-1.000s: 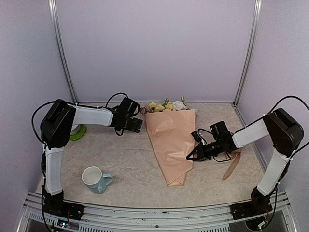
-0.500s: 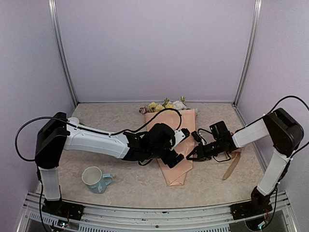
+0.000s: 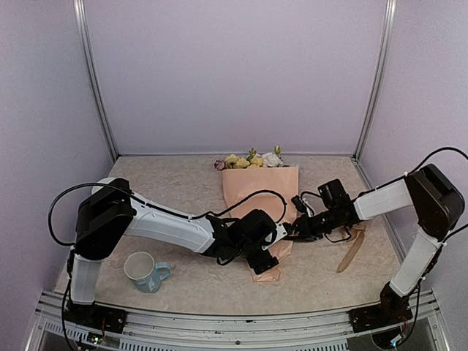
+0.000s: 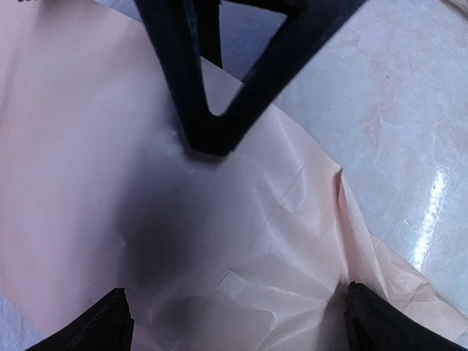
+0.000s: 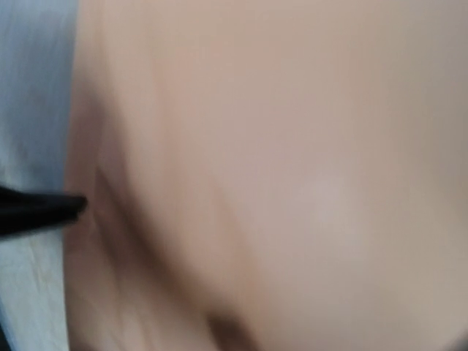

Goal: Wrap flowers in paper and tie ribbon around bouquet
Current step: Pick up the ribbon from the center of the board.

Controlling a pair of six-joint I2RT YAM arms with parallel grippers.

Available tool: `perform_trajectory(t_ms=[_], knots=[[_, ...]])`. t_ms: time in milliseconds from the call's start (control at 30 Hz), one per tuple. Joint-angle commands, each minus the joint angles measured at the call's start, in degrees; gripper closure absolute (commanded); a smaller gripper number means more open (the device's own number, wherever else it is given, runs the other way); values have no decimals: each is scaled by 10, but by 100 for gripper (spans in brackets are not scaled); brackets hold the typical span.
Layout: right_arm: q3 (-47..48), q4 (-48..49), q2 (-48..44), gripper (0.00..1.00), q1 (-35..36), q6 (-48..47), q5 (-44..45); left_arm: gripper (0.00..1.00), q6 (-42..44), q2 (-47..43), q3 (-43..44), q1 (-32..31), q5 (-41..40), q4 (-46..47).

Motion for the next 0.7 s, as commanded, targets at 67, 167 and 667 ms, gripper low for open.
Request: perform_trajectory(t_ms=[67,167,667], knots=[[85,-185,-129,61,-33,-40,188,1,2,23,-33,-4,39,-39],[116,-305,-168,55,-58,-39,348,1,-2,23,-38,-3,46,-31],[-15,-305,-268,36,-253,15,477,1,-4,15,-44,0,63,-13]])
